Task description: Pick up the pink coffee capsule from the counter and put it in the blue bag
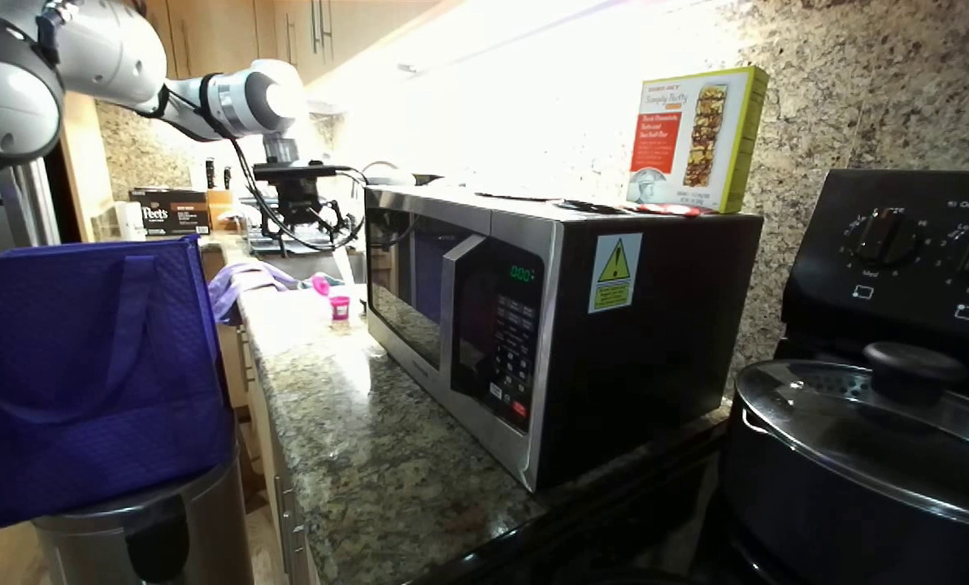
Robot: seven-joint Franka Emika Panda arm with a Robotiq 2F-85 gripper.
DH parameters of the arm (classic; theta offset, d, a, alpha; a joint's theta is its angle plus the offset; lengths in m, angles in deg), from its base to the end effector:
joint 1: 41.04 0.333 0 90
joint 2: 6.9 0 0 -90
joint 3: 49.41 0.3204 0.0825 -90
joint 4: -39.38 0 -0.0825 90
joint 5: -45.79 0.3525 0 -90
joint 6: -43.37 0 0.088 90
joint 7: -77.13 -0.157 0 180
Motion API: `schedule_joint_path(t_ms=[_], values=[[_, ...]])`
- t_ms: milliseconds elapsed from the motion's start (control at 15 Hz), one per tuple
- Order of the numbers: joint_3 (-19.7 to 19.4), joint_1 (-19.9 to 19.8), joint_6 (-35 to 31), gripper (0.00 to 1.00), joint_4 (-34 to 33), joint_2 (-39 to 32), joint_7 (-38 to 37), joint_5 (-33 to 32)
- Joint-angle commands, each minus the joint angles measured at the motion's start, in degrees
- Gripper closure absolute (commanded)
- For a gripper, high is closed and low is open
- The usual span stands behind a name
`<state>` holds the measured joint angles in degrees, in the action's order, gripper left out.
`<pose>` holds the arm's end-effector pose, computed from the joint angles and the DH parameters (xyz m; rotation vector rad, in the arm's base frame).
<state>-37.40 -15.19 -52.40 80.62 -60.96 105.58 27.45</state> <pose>0.6620 0.3689 0.3548 2.5519 1.5635 0.0402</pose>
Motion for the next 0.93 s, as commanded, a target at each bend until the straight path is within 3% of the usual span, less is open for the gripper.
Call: schedule_joint_path(t_ms=[0, 467, 867], values=[[-0.4, 0.3, 0.0, 0.00, -0.8, -0.4, 0.5, 0.0], [-0.2, 0.7, 2.7, 0.00, -4.6, -3.0, 4.9, 0.5], [-4.2, 2.1, 7.4, 0.00, -9.0, -4.7, 8.9, 0.6]])
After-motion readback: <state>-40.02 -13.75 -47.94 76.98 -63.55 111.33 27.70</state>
